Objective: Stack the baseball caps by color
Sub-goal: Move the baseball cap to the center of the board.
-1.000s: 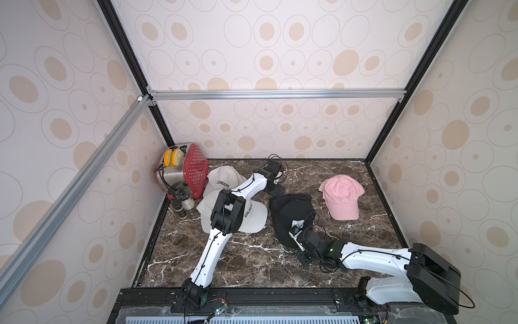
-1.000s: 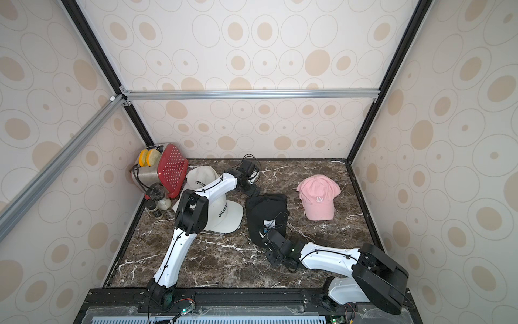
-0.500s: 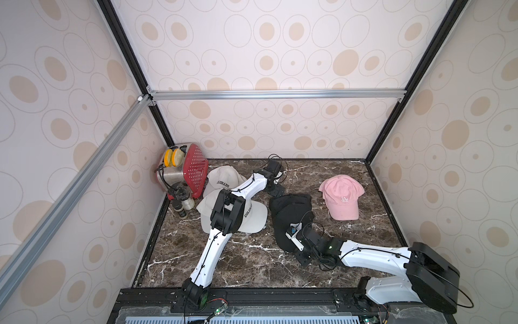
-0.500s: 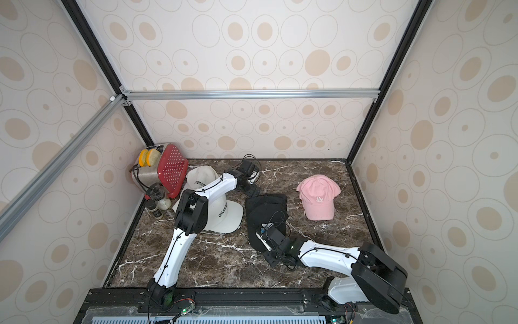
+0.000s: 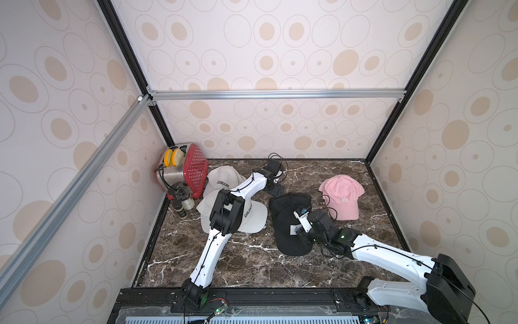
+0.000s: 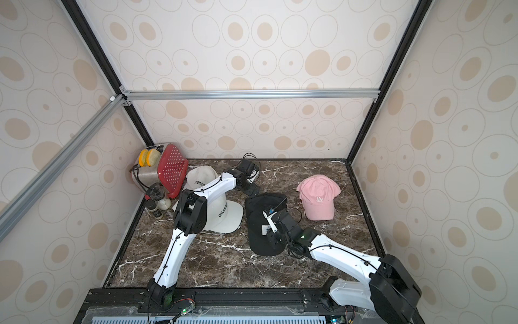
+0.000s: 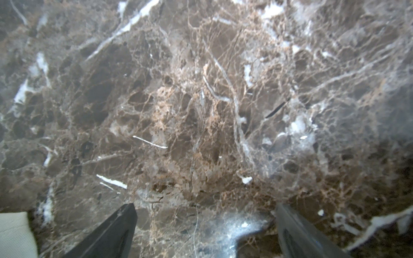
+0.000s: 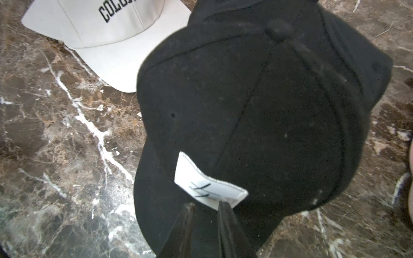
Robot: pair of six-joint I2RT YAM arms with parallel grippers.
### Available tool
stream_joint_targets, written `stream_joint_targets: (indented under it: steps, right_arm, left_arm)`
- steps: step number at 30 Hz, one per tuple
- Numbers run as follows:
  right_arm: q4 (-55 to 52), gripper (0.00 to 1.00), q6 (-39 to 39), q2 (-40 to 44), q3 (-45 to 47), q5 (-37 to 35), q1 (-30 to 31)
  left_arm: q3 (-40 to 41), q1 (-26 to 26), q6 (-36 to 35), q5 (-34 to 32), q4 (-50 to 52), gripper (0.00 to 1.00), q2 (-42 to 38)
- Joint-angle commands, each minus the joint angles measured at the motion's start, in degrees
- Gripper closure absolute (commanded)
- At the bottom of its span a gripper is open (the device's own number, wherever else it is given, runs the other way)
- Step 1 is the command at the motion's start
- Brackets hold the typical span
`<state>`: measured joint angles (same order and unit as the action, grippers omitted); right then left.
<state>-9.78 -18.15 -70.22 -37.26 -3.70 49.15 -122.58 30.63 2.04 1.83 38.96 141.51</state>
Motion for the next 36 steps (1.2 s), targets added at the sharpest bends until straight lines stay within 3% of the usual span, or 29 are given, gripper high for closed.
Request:
stream_joint_targets:
  steps: [1,10,22,36]
  right_arm:
    - [5.07,0.76,-0.82,-3.76,-2.46,-0.15,-1.29]
    - [7.76,0.76,0.13,-10.37,-8.03,-0.29,-2.56]
    - [7.93,0.78,-1.78,-14.51,-8.8,-0.49,-4.94]
    - [8.11,0.77,-4.09,-14.19,-8.46,-1.27,-5.65]
  left_arm:
    - [0.0,0.0,-0.99,0.28,1.12,0.01,-1.33]
    - [0.24,0.04,-0.98,1.45,0.94,0.01,-0.98]
    - [-0.63,0.04,-2.02,1.29,1.74,0.01,-2.04]
    - [-0.43,-0.32,-0.18,-9.43,-5.8,0.01,-19.04]
